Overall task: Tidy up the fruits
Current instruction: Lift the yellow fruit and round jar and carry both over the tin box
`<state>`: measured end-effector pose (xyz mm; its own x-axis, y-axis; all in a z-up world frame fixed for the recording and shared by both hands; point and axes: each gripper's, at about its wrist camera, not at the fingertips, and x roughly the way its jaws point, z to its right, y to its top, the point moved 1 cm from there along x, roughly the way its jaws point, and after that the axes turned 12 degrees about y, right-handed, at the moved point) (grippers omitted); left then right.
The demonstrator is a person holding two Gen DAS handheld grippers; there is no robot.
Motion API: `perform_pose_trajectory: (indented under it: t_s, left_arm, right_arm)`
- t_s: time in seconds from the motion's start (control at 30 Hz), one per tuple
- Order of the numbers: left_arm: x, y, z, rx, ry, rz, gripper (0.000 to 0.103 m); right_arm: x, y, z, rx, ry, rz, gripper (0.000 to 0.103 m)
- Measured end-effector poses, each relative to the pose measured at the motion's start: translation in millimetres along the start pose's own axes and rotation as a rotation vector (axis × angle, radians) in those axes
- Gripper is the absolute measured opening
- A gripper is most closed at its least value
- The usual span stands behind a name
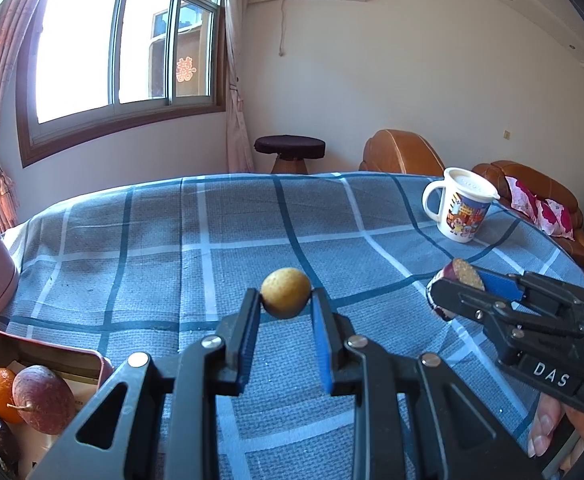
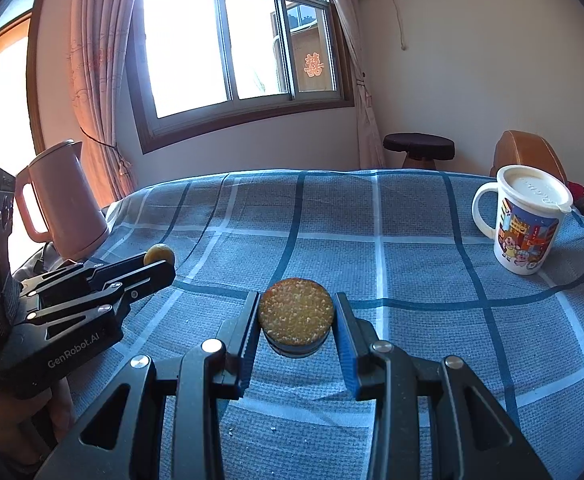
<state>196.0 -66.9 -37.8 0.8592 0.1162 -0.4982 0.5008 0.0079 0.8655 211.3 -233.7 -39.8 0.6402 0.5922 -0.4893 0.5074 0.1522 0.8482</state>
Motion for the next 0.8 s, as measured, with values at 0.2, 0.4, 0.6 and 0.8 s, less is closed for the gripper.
perform_pose_trajectory:
  t_s: [0.2,0.4,0.6,0.8]
  left_arm:
    - [-3,-1,-2,-0.008,0.003,0.014,0.027]
    - [-7,-2,-2,-0.010,0.006,0.029,0.027]
    - [-11,-2,-3,-0.010,0.010,0.045,0.027]
    - [-15,-2,-2,-0.009,0.014,0.060,0.027]
  right_arm:
    - [-2,0,-2,-0.009,-0.003,0.011,0.037]
    - [-5,0,-4,-0.023,-0.009,0.024,0.037]
    - [-7,1,-4,-0.026,-0.010,0.037,0.037]
    - [-10,0,-5,-0.026,-0.011,0.049,0.037]
